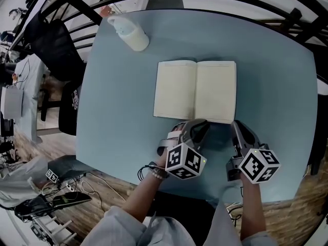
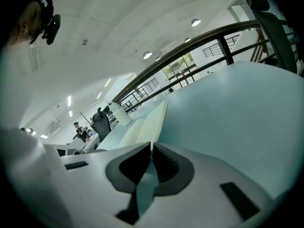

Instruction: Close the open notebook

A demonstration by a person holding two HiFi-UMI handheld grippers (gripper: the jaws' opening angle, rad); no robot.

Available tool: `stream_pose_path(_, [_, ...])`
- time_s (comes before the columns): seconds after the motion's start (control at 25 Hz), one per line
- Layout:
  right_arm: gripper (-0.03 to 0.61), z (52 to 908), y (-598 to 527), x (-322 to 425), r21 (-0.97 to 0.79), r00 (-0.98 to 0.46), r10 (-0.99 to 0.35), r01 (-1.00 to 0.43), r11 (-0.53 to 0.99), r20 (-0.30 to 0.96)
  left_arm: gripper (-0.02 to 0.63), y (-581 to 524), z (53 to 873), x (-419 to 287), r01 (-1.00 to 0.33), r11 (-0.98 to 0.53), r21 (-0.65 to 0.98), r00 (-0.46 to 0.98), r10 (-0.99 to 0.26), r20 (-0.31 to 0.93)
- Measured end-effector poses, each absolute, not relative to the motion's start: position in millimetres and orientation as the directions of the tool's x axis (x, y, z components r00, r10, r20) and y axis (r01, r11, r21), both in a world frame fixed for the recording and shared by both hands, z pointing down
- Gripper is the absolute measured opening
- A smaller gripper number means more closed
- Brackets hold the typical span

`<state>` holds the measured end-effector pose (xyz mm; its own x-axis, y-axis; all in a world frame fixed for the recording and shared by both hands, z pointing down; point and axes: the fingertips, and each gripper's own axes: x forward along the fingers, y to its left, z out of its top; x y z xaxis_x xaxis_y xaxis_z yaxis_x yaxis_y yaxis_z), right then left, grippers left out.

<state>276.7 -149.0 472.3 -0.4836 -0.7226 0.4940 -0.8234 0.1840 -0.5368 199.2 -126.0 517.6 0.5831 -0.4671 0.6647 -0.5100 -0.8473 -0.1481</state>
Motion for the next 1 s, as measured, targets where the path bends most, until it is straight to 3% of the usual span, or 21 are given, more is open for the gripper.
stream_pose_path(0.52, [0.014,445.6,-150.5,260.2,-0.498,-0.491,-0.736,-0.833,0.241,0.465,0.028,-123.0,476.4,153.7,-0.673,-0.738,-0.058,0.583,-0.576,0.573])
stream_pose_path(1.0, [0.012,415.6,-152.1,228.0,-0.481,-0.520,-0.745,-0.822,0.304,0.417,0.005,-116.7,433.0,121.6,-0.721,-0.693,-0.004,0.602,-0.630,0.491])
